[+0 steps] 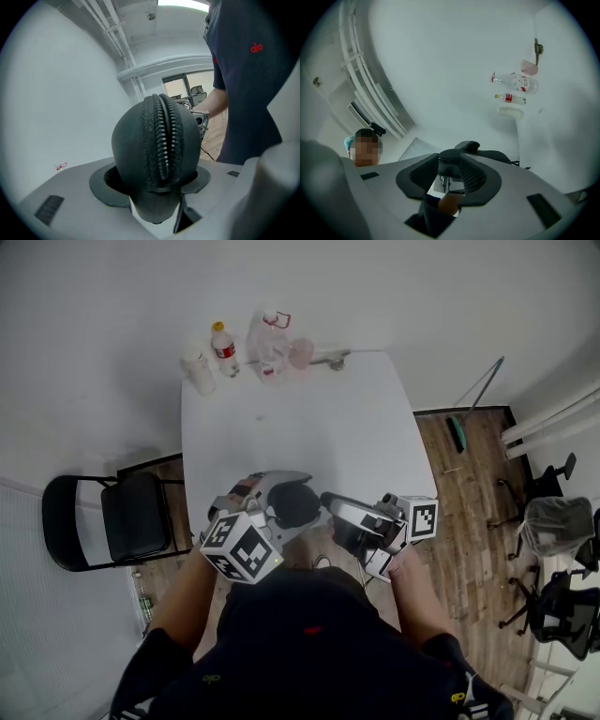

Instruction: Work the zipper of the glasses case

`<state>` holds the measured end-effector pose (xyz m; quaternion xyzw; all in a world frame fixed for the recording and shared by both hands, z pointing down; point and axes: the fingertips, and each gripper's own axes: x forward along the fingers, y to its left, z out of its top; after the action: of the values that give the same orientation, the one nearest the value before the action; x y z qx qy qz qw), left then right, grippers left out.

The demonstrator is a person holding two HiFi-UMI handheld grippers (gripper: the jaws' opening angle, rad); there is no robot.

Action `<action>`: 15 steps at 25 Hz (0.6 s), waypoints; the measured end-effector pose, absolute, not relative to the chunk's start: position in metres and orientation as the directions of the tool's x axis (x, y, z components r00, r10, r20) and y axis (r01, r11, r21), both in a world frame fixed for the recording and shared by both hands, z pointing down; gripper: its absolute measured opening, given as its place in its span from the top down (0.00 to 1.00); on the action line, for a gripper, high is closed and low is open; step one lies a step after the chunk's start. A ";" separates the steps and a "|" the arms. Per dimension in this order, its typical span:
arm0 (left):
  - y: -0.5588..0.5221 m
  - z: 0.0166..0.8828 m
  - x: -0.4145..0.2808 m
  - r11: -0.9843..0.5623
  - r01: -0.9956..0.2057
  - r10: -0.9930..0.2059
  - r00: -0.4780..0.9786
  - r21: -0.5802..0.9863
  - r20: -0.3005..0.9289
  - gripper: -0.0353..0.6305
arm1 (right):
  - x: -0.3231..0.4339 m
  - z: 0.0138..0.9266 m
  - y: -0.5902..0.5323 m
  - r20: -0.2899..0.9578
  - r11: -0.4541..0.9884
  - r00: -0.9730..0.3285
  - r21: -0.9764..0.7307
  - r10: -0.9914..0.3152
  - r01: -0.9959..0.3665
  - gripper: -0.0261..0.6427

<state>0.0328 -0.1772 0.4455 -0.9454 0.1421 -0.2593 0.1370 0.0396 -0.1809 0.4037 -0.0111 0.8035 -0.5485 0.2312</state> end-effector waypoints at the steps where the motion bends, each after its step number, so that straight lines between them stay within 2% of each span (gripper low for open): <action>1: -0.177 0.447 0.033 -0.921 -0.192 -0.340 0.819 -0.338 0.462 0.54 | 0.041 0.405 -0.181 -0.379 0.380 -0.881 -0.888 -0.281 0.261 0.75; 11: -0.181 0.452 0.030 -0.908 -0.191 -0.369 0.786 -0.374 0.496 0.54 | 0.040 0.398 -0.176 -0.515 0.279 -0.805 -0.852 -0.295 0.444 0.78; 15: -0.182 0.452 0.028 -0.911 -0.203 -0.369 0.790 -0.359 0.490 0.54 | 0.039 0.393 -0.177 -0.530 0.288 -0.797 -0.842 -0.288 0.456 0.78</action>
<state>0.0277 -0.1817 0.4525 -0.9349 0.1531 -0.2855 0.1450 0.0394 -0.1775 0.3925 0.0569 0.7389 -0.5939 0.3132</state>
